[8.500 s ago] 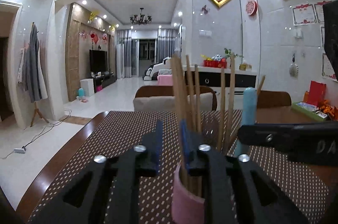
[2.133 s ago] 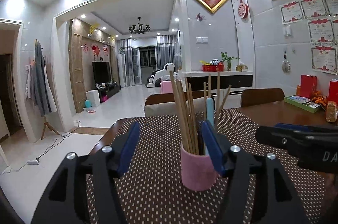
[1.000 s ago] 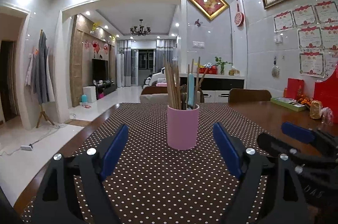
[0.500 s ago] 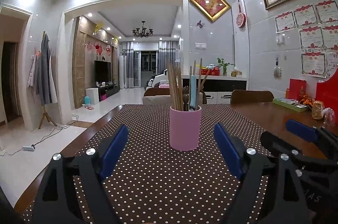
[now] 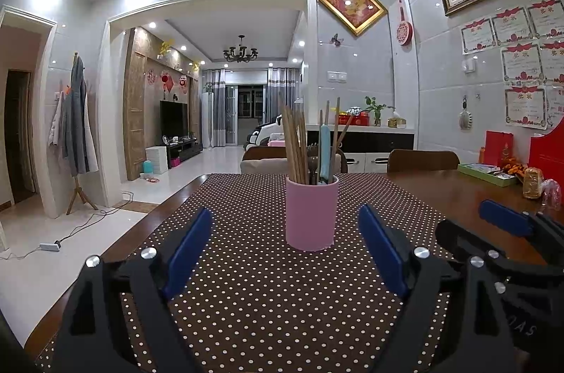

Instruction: Organize utensils

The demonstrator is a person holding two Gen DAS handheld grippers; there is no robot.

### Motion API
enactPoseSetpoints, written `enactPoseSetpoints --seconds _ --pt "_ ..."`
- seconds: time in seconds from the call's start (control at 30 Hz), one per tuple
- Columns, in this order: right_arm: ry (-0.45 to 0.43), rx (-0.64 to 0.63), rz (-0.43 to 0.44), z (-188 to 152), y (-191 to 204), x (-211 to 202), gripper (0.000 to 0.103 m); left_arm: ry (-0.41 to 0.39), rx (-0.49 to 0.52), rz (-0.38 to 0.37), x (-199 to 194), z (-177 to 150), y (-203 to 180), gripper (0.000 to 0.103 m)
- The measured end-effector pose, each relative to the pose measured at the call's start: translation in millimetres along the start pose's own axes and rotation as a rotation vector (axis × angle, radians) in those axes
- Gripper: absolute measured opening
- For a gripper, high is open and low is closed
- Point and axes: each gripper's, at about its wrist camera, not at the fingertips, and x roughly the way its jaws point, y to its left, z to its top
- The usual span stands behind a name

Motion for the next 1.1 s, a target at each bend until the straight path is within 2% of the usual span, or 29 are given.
enactPoseSetpoints --seconds 1.1 --pt "0.004 0.005 0.002 -0.9 1.5 0.7 0.071 0.0 -0.002 0.003 -1.2 -1.8 2.8 0.085"
